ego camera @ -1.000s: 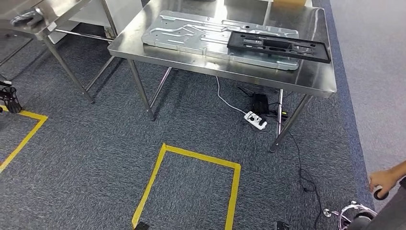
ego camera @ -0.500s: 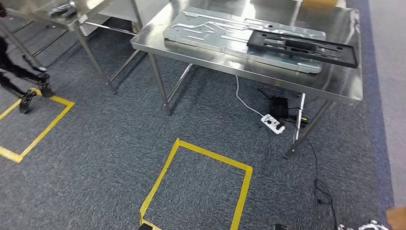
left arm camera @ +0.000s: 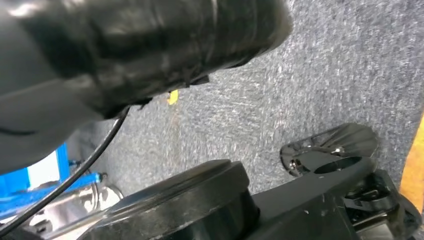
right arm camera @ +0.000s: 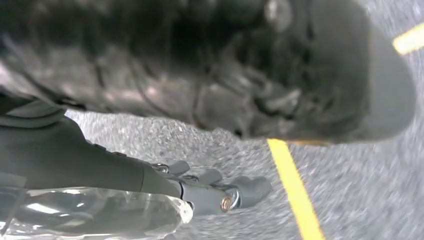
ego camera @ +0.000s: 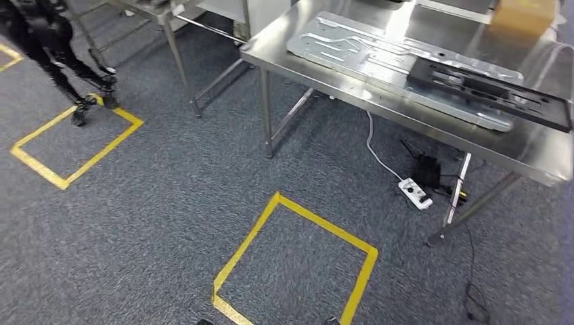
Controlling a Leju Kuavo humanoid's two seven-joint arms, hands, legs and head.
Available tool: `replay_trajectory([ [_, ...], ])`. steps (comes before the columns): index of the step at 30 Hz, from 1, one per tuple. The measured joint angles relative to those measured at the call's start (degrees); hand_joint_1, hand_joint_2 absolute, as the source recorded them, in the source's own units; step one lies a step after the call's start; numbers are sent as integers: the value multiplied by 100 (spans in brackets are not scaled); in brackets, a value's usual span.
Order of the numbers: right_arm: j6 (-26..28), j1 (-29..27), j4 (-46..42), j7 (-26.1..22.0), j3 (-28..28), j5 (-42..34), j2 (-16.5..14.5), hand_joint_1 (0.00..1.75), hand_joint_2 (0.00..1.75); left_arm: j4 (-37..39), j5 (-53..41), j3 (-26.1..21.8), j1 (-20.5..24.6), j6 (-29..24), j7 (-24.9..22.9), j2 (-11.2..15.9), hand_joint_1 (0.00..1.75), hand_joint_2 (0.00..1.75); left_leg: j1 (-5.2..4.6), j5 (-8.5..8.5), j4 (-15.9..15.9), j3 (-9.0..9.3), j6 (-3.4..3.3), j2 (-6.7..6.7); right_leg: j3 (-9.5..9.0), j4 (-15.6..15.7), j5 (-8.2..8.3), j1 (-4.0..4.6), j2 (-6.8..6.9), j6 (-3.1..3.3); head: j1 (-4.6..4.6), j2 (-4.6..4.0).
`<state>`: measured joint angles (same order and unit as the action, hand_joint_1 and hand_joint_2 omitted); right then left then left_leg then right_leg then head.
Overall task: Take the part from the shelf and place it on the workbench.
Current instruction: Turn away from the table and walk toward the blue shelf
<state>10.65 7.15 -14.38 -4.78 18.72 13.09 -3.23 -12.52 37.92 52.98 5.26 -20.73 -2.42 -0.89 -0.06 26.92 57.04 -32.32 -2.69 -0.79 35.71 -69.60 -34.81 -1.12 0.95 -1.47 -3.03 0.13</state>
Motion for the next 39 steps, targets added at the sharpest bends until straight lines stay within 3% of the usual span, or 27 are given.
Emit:
replay_trajectory([
  [1, -23, 5, 0, 49, 165, -4, 14, 0, 0, 0, -24, 0, 6, -14, -50, -9, 0, 0, -5, -6, 6, -9, -9, -66, 159, -326, -110, 5, -48, 7, 4, 0],
  [2, -40, 7, 0, 81, 308, -9, 28, 0, 0, 0, -46, 0, 7, -33, -88, -20, 0, 0, -12, -8, 14, -12, -12, -137, 247, -492, -115, 8, -71, 12, 3, 0],
  [3, -55, 11, -1, 99, 436, -5, 46, 0, 0, 0, -61, 0, 5, -61, -118, -32, 0, 0, -16, -6, 26, -14, -12, -218, 237, -444, -5, 8, -87, 20, 4, 0],
  [4, -87, 23, -1, 121, 549, 13, 62, 0, 0, 0, -73, 0, 4, -90, -140, -44, 0, 0, -17, -3, 46, -14, -9, -299, 129, -184, 193, 6, -118, 31, 4, 0],
  [6, -197, 72, -2, 221, 779, 68, 104, 0, 0, 0, -95, 0, 10, -133, -182, -78, 0, 0, -25, 21, 117, -43, 16, -445, -184, 559, 550, -8, -317, 65, 5, 0],
  [8, -310, 132, -2, 359, 1012, 102, 144, 0, 0, 0, -128, 1, 25, -146, -240, -109, 0, 0, -19, 35, 179, -111, 66, -561, -336, 941, 634, -13, -475, 88, 3, 0],
  [10, -352, 173, -3, 420, 1189, 89, 169, 0, 0, 1, -150, 4, 21, -182, -326, -129, 0, 0, 4, 14, 174, -166, 137, -666, -356, 992, 632, -4, -406, 126, 10, 0],
  [11, -357, 191, -4, 423, 1249, 76, 180, 0, 0, 1, -153, 5, 9, -212, -372, -142, 0, 0, 4, 20, 185, -185, 169, -619, -375, 1028, 653, -6, -345, 161, 14, 0],
  [13, -376, 218, -9, 398, 1342, 50, 191, 0, 0, 1, -148, 9, 2, -284, -447, -168, 0, 0, 1, 181, 427, -320, 241, -344, -410, 1095, 691, -34, -212, 222, -28, 0],
  [15, -390, 219, -11, 340, 1434, 38, 200, 0, 0, 0, -137, 12, 24, -353, -474, -192, 0, 0, 35, 507, 1047, -632, 318, -66, -414, 1111, 693, -28, -53, 243, -72, 0],
  [17, -355, 209, -12, 253, 1534, 39, 211, 0, 0, 0, -121, 19, 35, -414, -451, -211, 0, 0, 77, 650, 1523, -878, 372, 4, -414, 1107, 677, -24, 121, 243, -73, 0],
  [18, -315, 211, -13, 198, 1583, 45, 216, 0, 0, 0, -118, 25, 28, -444, -419, -219, 0, 0, 90, 576, 1502, -869, 385, 25, -418, 1105, 668, -25, 195, 237, -73, 0],
  [20, -223, 232, -20, 95, 1679, 65, 218, 0, 0, 0, -136, 39, 16, -496, -326, -227, 0, 0, 96, 224, 912, -555, 373, 135, -442, 1104, 646, -28, 320, 213, -74, 0],
  [22, -126, 260, -27, 35, 1754, 74, 218, 0, 0, 0, -190, 50, 34, -489, -261, -231, 0, 0, 47, 4, 278, -222, 311, 342, -477, 1108, 620, -13, 429, 167, -71, 0],
  [23, -55, 269, -29, 15, 1787, 75, 218, 0, 0, 0, -222, 57, 48, -446, -256, -234, 0, 0, 20, -21, 130, -150, 276, 404, -492, 1112, 609, -6, 478, 137, -70, 0],
  [24, 36, 274, -31, -13, 1822, 75, 216, 0, 0, 0, -253, 68, 57, -388, -270, -238, 0, 0, -6, -2, 97, -145, 242, 404, -507, 1124, 602, -1, 527, 106, -68, 0],
  [26, 244, 281, -42, -90, 1892, 83, 209, 0, 0, 0, -287, 95, 48, -259, -324, -242, 0, 0, 6, -28, 42, -124, 175, 274, -557, 1151, 581, -3, 592, 34, -66, 0],
  [28, 460, 280, -56, -193, 1945, 88, 206, 0, 0, 0, -294, 129, 35, -128, -368, -245, 0, 0, 35, -73, -64, -44, 106, 158, -521, 985, 441, -8, 386, -15, -39, 0],
  [30, 691, 238, -60, -320, 1992, 54, 207, 0, 0, 0, -303, 168, 50, -10, -398, -255, 0, 0, 38, -92, -110, 0, 56, 48, -226, 362, 121, -6, 56, -21, -2, 0],
  [32, 916, 129, -59, -439, 2029, -23, 207, 0, 0, 0, -335, 208, 65, 38, -412, -267, 0, 0, 27, -84, -98, 1, 25, -112, 125, -292, -86, 4, -67, -23, 10, 0],
  [33, 1003, 59, -58, -476, 2040, -68, 207, 0, 0, 0, -361, 234, 62, 35, -403, -272, 0, 0, 24, -74, -83, 4, 21, -205, 193, -376, -34, 2, -83, -25, 10, 0],
  [35, 1102, -54, -52, -490, 2052, -161, 207, 0, 0, 0, -422, 281, 50, -13, -334, -274, 0, 0, 27, -40, -26, 5, 33, -390, 52, 58, 344, -14, -128, -20, 11, 0],
  [36, 1124, -89, -48, -476, 2057, -202, 207, 0, 0, 0, -454, 303, 46, -47, -279, -273, 0, 0, 28, -11, 20, -10, 52, -469, -84, 401, 521, -30, -242, -11, 11, 0],
  [38, 1151, -125, -39, -425, 2065, -273, 203, 0, 0, 0, -518, 349, 61, -130, -150, -272, 0, 0, 23, 38, 124, -71, 114, -593, -269, 884, 671, -54, -481, 10, 2, 0],
  [39, 1161, -139, -34, -395, 2068, -304, 199, 0, 0, 0, -552, 378, 69, -174, -82, -270, 0, 0, 29, 45, 149, -107, 149, -645, -297, 952, 647, -52, -548, 28, 1, 0],
])
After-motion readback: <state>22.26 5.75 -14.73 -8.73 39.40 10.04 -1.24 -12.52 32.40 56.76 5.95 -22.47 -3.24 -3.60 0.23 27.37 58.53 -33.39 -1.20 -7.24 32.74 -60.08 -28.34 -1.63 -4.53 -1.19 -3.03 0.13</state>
